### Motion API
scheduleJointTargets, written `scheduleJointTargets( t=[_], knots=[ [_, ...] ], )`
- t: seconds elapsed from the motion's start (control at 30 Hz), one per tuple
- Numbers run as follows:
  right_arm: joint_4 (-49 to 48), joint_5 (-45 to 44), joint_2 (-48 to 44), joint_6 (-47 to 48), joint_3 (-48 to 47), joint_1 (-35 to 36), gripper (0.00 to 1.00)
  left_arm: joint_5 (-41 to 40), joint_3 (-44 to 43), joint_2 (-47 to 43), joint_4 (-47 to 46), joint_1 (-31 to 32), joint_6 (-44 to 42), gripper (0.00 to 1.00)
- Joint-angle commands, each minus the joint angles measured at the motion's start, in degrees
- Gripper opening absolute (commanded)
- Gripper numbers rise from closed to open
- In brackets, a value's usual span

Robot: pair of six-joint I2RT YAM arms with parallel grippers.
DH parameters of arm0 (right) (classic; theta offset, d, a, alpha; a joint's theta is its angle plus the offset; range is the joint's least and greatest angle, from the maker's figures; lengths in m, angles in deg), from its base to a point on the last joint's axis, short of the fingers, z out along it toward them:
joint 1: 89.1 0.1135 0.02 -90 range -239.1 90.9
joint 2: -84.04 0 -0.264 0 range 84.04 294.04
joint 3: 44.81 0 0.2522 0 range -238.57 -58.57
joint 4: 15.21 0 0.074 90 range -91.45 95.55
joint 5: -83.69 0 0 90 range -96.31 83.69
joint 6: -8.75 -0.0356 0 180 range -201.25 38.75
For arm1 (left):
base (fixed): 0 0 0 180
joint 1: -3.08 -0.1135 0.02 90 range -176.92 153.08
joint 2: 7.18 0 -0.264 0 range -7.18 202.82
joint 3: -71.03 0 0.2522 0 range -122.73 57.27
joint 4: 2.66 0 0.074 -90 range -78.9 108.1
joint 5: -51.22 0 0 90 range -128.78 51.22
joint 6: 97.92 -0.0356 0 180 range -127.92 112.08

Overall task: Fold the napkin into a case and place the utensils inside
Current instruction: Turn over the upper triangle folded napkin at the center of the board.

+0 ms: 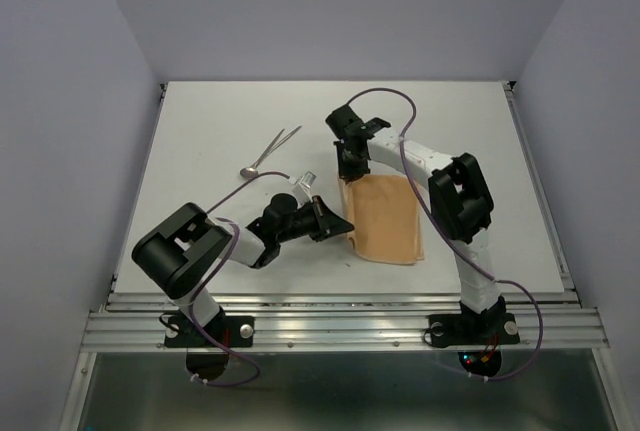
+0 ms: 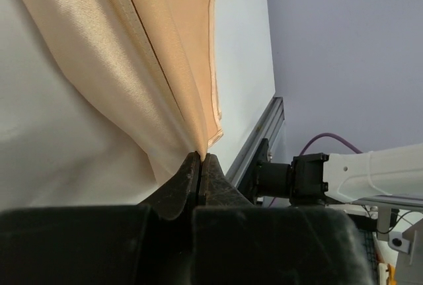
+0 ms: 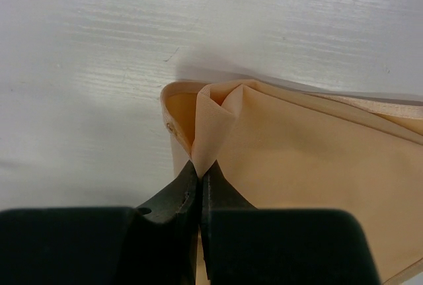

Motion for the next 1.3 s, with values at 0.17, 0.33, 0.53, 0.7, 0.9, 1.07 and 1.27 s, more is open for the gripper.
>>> scheduleJointTargets(
  t=[0.17, 0.33, 0.53, 0.7, 0.9, 1.07, 1.27],
  knots=[
    [-17.1, -14.8, -2.4, -4.9, 1.7, -0.8, 0.01, 10.9, -3.3, -7.5, 22.5, 0.8, -16.5, 0.0],
    [-17.7, -14.4, -3.4, -5.4, 3.7, -0.3, 0.01, 6.5, -6.2, -8.6, 31.0, 0.7, -22.0, 0.0],
    [-17.9, -14.1, -3.3, -6.0, 3.9, 0.8, 0.01, 6.4, -6.3, -6.4, 32.0, 0.7, -23.9, 0.0],
    [-18.3, -15.1, -3.3, -7.7, 4.6, 1.9, 0.01, 4.9, -5.7, -6.9, 33.7, 0.7, -25.2, 0.09],
    [-18.7, -14.1, -2.7, -7.4, 4.6, 2.4, 0.01, 2.0, -5.2, -9.1, 36.4, 0.7, -25.7, 0.49],
    [-19.3, -13.4, -3.3, -6.9, 5.4, 3.0, 0.01, 0.4, -4.8, -11.2, 37.8, 0.7, -25.8, 0.62],
    [-19.4, -12.9, -2.8, -6.8, 5.6, 3.5, 0.01, -3.2, -4.7, -16.5, 41.7, 0.7, -25.3, 0.63]
  ],
)
